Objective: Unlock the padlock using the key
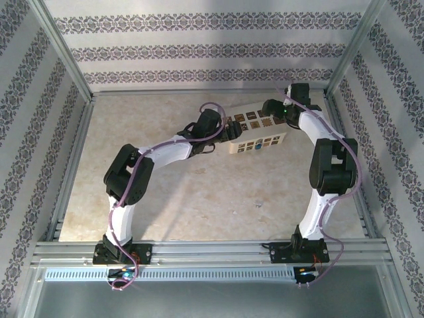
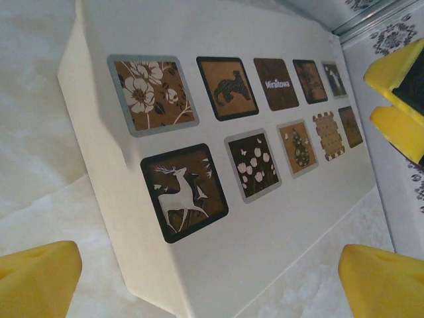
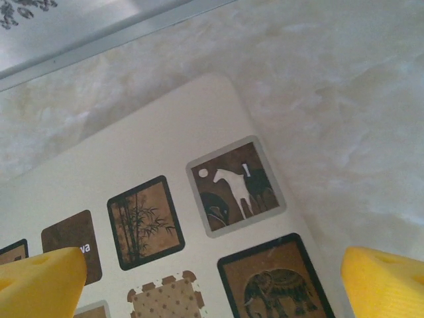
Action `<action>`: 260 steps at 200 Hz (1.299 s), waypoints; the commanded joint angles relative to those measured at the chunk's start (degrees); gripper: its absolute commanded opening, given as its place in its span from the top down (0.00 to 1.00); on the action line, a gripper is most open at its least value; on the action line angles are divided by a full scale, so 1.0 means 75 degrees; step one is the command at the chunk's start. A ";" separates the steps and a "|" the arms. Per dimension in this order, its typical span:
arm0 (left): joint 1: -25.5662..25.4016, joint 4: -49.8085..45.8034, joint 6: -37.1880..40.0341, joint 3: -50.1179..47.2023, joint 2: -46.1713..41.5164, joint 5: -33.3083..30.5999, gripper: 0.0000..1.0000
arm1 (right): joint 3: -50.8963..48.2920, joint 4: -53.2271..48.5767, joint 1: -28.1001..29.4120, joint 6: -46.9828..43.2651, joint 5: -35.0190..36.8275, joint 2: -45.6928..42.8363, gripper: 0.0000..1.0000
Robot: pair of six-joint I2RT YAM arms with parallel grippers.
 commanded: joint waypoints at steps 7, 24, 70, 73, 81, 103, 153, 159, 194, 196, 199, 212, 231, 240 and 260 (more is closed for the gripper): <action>-0.0117 -0.0495 0.0065 0.0475 0.0286 0.0201 0.00 | 0.0390 -0.0233 -0.0112 -0.0190 -0.0577 0.0266 0.02; -0.0131 -0.0735 0.0146 0.0770 0.0468 0.0239 0.00 | 0.0541 -0.0358 -0.0123 -0.0256 -0.0665 0.0395 0.02; -0.0129 -0.0991 0.0138 0.1330 0.0916 0.0337 0.01 | 0.0885 -0.0828 -0.0134 -0.0647 -0.0738 0.0691 0.01; -0.0129 -0.1008 0.0129 0.1358 0.0945 0.0341 0.00 | 0.0900 -0.0861 -0.0134 -0.0669 -0.0729 0.0698 0.02; -0.0129 -0.1006 0.0108 0.1425 0.1013 0.0373 0.01 | 0.0954 -0.0952 -0.0146 -0.0725 -0.0711 0.0735 0.02; -0.0135 -0.1027 0.0058 0.1643 0.1203 0.0498 0.01 | 0.1003 -0.1076 -0.0155 -0.0846 -0.0850 0.0794 0.02; -0.0118 -0.1068 0.0146 0.1864 0.1289 0.0577 0.01 | 0.0922 -0.1315 -0.0158 -0.1066 -0.1322 0.0636 0.02; -0.0117 -0.1097 0.0186 0.1876 0.1278 0.0560 0.01 | 0.0889 -0.1320 -0.0158 -0.1084 -0.1363 0.0591 0.02; -0.0060 -0.1175 0.0326 0.1825 0.1151 0.0456 0.01 | 0.0650 -0.1341 -0.0147 -0.1108 -0.1639 0.0327 0.02; -0.0059 -0.1176 0.0338 0.1826 0.1145 0.0454 0.01 | 0.0632 -0.1341 -0.0146 -0.1108 -0.1652 0.0313 0.01; -0.0059 -0.1176 0.0338 0.1814 0.1128 0.0444 0.01 | 0.0615 -0.1338 -0.0146 -0.1108 -0.1684 0.0290 0.02; -0.0047 -0.1180 0.0390 0.1785 0.1079 0.0424 0.01 | 0.0513 -0.1352 -0.0136 -0.1117 -0.1775 0.0214 0.02; -0.0035 -0.1197 0.0452 0.1760 0.1022 0.0394 0.00 | 0.0369 -0.1372 -0.0123 -0.1131 -0.1914 0.0093 0.01; -0.0024 -0.1226 0.0479 0.1752 0.1004 0.0362 0.01 | 0.0292 -0.1386 -0.0100 -0.1131 -0.1935 0.0027 0.01; -0.0003 -0.1211 0.0507 0.1671 0.0909 0.0266 0.01 | 0.0071 -0.1359 -0.0025 -0.1097 -0.1941 -0.0140 0.02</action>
